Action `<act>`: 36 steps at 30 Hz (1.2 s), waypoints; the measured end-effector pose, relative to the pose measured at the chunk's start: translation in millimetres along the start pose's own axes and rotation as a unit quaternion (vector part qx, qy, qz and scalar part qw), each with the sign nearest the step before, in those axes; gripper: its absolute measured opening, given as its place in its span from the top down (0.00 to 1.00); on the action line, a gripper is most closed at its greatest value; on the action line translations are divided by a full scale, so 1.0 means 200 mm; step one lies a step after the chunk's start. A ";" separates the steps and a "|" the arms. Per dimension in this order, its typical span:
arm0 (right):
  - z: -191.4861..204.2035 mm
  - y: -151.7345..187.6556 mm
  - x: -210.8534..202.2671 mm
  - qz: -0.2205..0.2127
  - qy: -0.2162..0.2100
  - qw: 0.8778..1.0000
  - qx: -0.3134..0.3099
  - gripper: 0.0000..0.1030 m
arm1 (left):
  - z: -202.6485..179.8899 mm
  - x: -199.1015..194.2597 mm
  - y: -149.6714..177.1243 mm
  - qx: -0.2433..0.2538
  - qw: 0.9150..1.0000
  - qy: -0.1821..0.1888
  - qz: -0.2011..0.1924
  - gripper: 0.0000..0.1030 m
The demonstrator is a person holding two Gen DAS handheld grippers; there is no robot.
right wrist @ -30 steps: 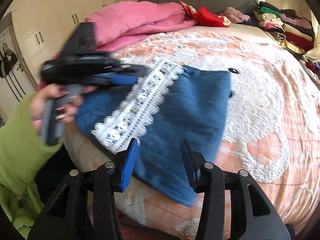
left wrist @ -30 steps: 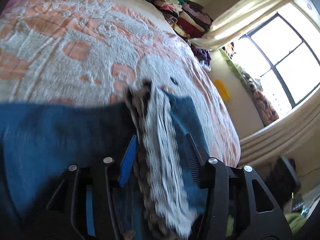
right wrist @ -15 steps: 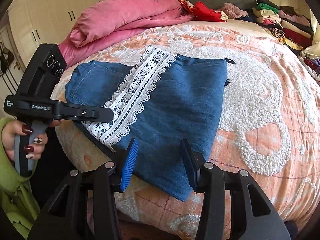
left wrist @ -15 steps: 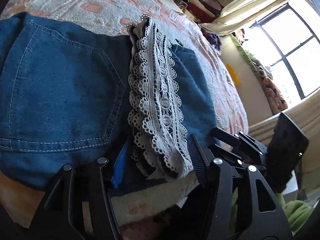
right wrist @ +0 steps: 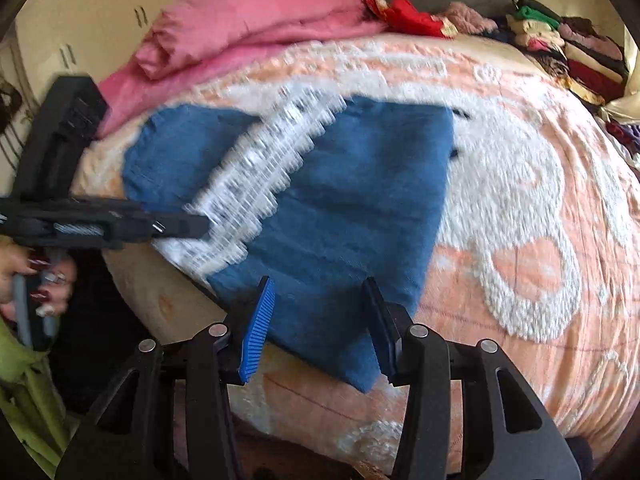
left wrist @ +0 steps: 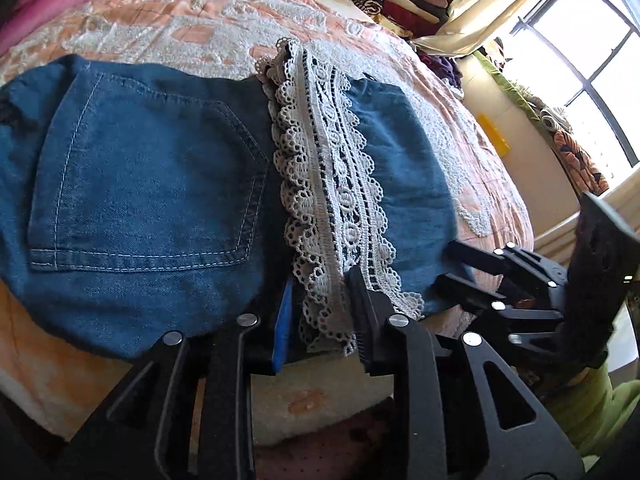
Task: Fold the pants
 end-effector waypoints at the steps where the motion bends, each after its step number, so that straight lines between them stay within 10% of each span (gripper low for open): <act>1: -0.01 0.01 0.01 0.005 0.002 1.000 0.004 0.57 | -0.01 -0.01 0.00 0.005 1.000 -0.007 -0.003 0.75; 15: -0.14 -0.04 -0.21 -0.065 0.007 0.997 0.049 0.37 | -0.22 -0.15 -0.09 0.098 0.991 -0.068 -0.068 0.61; 19: -0.19 -0.10 -0.27 -0.084 0.022 0.995 0.046 0.37 | -0.33 -0.08 -0.10 0.125 0.989 -0.053 -0.055 0.78; 25: -0.17 -0.21 -0.24 -0.076 0.028 0.997 0.017 0.44 | -0.31 0.15 -0.03 0.136 0.988 -0.073 0.009 0.80; 36: -0.12 -0.40 0.08 -0.023 0.030 0.999 0.003 0.45 | -0.27 0.16 -0.03 0.125 0.991 -0.049 0.001 0.80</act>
Point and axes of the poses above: each gripper's, at about its wrist camera, not at the fingertips, and x roughly the way its jaws point, z to its left, y to its underside, the point moved 1 cm from there along x, roughly the way its jaws point
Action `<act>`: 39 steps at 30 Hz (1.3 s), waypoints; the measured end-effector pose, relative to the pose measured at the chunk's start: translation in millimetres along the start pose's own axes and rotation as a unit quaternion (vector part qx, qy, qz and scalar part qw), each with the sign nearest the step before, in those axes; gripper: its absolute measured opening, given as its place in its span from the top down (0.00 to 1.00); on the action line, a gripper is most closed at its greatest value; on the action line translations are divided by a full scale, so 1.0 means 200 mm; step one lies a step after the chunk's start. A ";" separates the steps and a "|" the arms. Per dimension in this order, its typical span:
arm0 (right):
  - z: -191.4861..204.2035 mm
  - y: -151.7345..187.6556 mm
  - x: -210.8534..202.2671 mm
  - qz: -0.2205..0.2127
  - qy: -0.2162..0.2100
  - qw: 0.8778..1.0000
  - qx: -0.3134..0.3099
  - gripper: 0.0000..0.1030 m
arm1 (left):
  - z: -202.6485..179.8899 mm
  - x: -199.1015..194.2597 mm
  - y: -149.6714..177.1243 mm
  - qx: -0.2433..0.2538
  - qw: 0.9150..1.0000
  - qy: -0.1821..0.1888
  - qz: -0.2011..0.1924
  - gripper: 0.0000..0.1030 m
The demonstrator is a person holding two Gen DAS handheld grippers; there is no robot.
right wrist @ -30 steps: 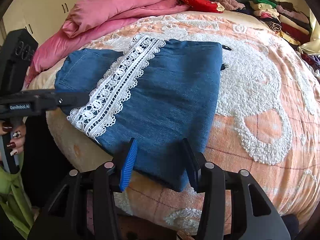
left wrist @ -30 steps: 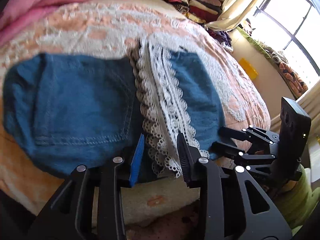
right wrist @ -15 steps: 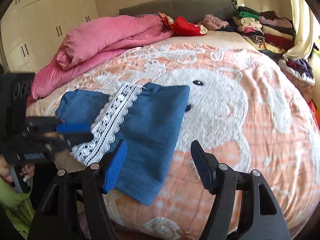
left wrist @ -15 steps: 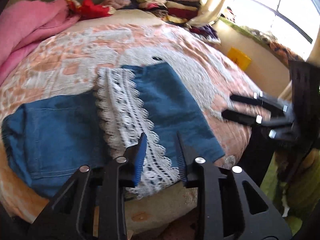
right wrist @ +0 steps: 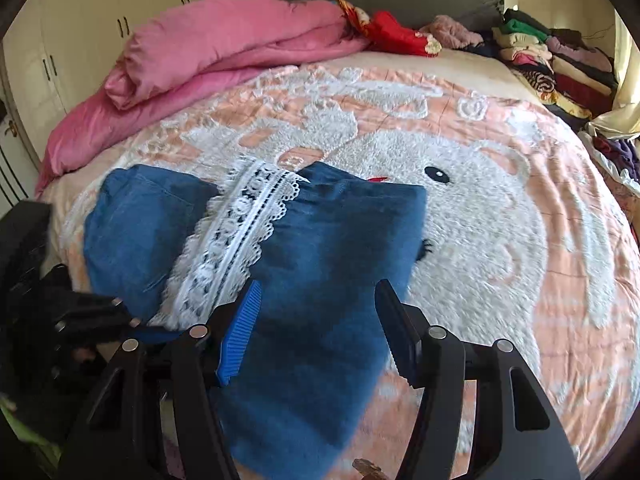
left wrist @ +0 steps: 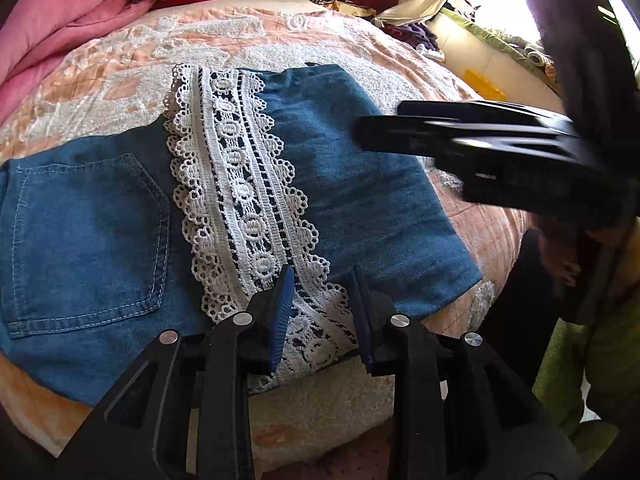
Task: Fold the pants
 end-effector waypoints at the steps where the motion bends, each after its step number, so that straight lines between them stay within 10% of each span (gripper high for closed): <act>1: 0.00 -0.02 0.04 0.007 0.000 1.000 -0.001 0.49 | 0.00 0.00 0.01 0.000 1.000 0.001 0.000 0.80; 24: -0.12 -0.33 0.49 0.041 0.041 0.998 0.012 0.54 | 0.05 -0.01 0.02 -0.013 1.000 0.023 -0.003 0.78; 32: -0.21 -0.27 0.23 -0.009 0.012 0.998 0.064 0.51 | 0.05 0.00 0.00 -0.013 1.000 0.023 -0.001 0.78; 39: -0.22 -0.18 -0.02 -0.048 -0.032 0.994 0.097 0.27 | 0.04 -0.02 -0.01 -0.016 1.000 0.021 -0.003 0.78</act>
Point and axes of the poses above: each gripper's, at about its wrist camera, not at the fingertips, and x roughly the way its jaws point, z to its left, y to its underside, the point moved 1 cm from there along x, roughly the way its jaws point
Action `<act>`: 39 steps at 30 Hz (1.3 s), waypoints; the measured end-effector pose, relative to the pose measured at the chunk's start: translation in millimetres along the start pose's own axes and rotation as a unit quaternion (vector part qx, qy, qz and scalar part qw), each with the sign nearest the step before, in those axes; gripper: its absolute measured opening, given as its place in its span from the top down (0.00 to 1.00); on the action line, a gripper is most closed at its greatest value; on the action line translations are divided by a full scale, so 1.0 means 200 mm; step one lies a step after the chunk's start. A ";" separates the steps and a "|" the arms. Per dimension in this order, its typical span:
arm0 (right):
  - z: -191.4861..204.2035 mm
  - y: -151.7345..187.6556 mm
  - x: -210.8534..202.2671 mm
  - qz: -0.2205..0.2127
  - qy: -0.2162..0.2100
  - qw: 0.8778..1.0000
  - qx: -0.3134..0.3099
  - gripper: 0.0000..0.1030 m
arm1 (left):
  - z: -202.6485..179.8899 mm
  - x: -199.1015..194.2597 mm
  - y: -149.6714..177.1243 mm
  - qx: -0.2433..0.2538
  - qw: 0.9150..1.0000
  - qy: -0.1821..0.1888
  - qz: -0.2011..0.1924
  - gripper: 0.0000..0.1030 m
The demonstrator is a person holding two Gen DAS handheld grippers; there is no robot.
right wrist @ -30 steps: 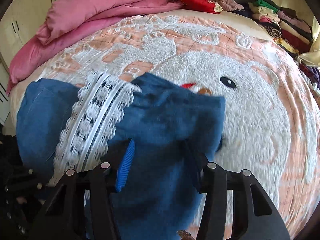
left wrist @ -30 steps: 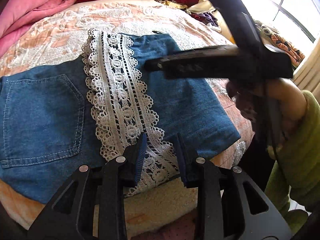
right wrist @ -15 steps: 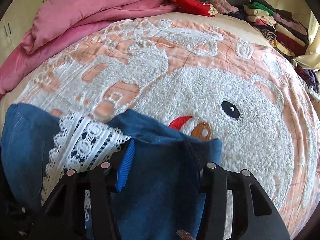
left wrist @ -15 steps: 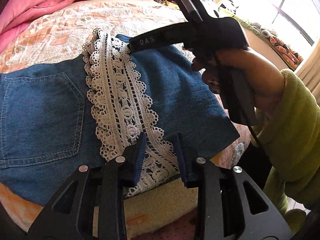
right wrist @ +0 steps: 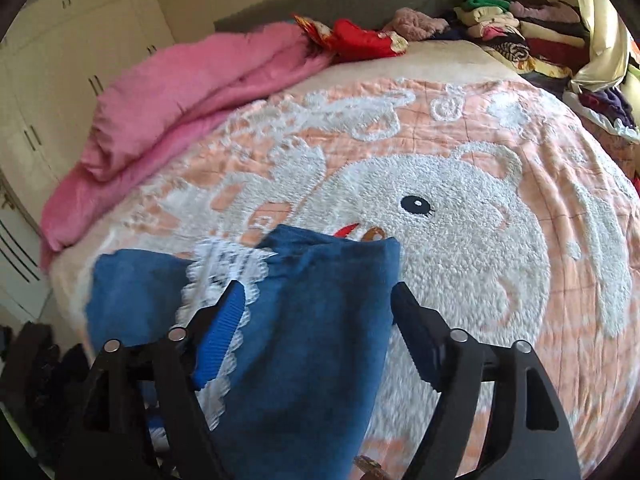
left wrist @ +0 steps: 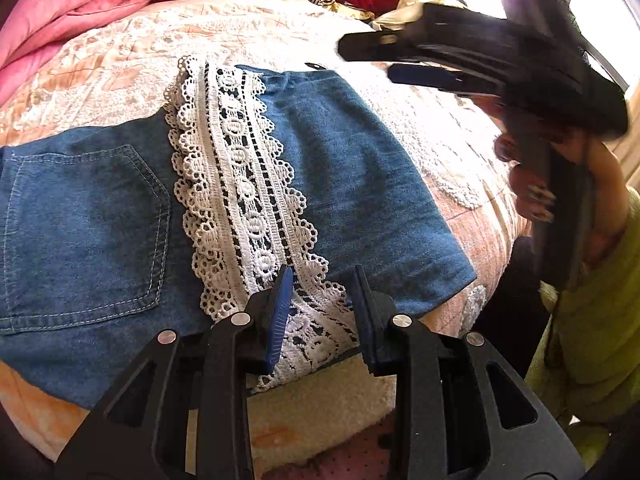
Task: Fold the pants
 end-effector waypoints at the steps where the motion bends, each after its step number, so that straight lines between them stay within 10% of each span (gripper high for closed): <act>1: 0.01 0.01 -0.03 -0.005 -0.003 1.000 -0.002 0.27 | -0.01 -0.01 0.00 0.000 1.000 0.000 0.000 0.75; 4: 0.03 0.03 -0.11 -0.017 -0.007 1.000 -0.005 0.11 | -0.03 -0.03 0.01 0.002 1.000 0.000 -0.003 0.69; 25: 0.10 0.09 -0.34 -0.047 -0.003 0.999 -0.013 0.04 | 0.00 -0.34 0.01 0.000 0.996 -0.074 -0.059 0.14; 39: 0.28 0.06 -0.42 -0.057 -0.005 0.997 -0.050 0.04 | 0.07 -0.51 0.01 -0.018 0.989 -0.109 -0.096 0.10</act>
Point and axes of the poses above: each gripper's, at about its wrist camera, not at the fingertips, and x roughly the way its jaws point, z to its left, y to its underside, the point moved 1 cm from there along x, roughly the way its jaws point
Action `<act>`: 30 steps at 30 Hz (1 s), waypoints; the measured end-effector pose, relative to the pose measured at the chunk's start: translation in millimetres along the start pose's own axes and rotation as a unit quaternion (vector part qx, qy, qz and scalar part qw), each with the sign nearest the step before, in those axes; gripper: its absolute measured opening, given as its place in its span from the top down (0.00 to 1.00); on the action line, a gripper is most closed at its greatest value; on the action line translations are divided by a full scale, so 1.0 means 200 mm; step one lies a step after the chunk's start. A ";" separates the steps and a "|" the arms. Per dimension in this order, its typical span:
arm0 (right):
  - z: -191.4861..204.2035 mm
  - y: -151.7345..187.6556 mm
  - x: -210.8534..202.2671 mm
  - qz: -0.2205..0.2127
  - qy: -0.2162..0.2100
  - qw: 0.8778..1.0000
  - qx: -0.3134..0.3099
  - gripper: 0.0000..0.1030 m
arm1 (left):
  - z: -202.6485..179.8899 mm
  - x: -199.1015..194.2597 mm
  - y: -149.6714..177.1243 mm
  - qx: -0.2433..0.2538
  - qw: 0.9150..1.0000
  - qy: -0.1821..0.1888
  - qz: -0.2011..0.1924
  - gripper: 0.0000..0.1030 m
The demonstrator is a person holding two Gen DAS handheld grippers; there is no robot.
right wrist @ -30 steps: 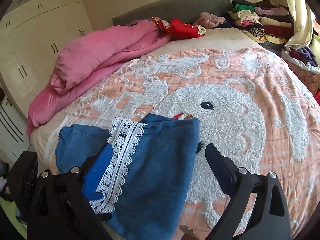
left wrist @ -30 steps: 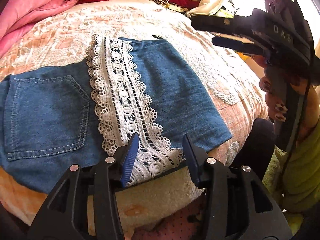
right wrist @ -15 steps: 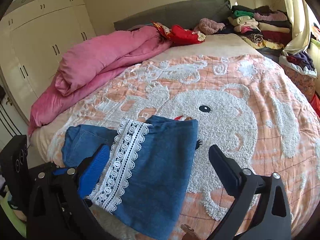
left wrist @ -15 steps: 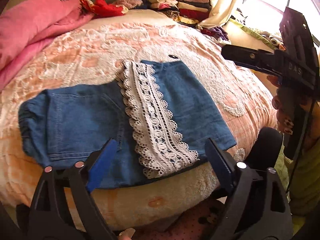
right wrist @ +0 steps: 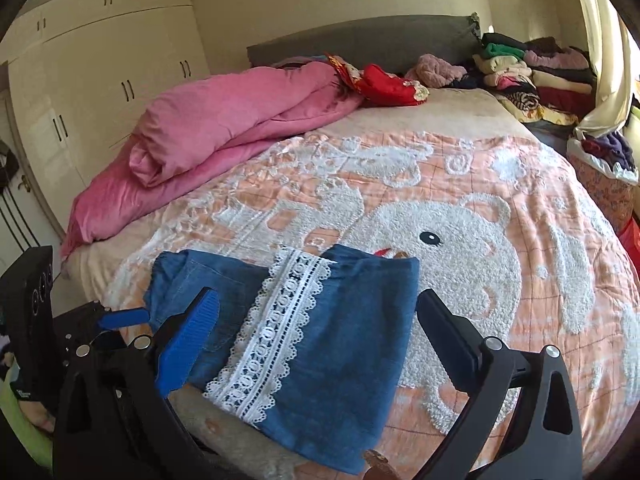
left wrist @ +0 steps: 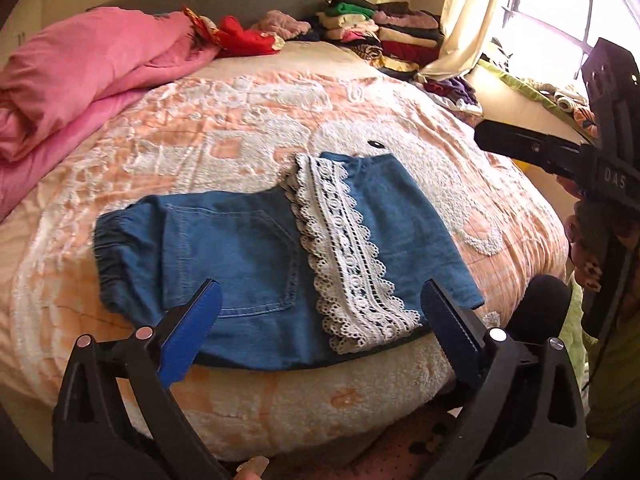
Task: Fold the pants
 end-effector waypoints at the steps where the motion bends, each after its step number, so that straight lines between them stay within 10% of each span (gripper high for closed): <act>1: 0.01 0.00 0.00 0.000 0.000 1.000 -0.002 0.04 | 0.01 -0.01 0.00 -0.002 1.000 -0.001 -0.001 0.10; 30: 0.57 -0.17 0.53 0.098 -0.090 0.986 -0.101 0.04 | 0.63 0.03 0.23 -0.183 0.983 0.004 0.031 0.10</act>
Point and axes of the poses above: each gripper's, at about its wrist camera, not at the fingertips, and x roughly the way its jaws point, z to its left, y to its underside, the point moved 1 cm from there along x, roughly the way its jaws point
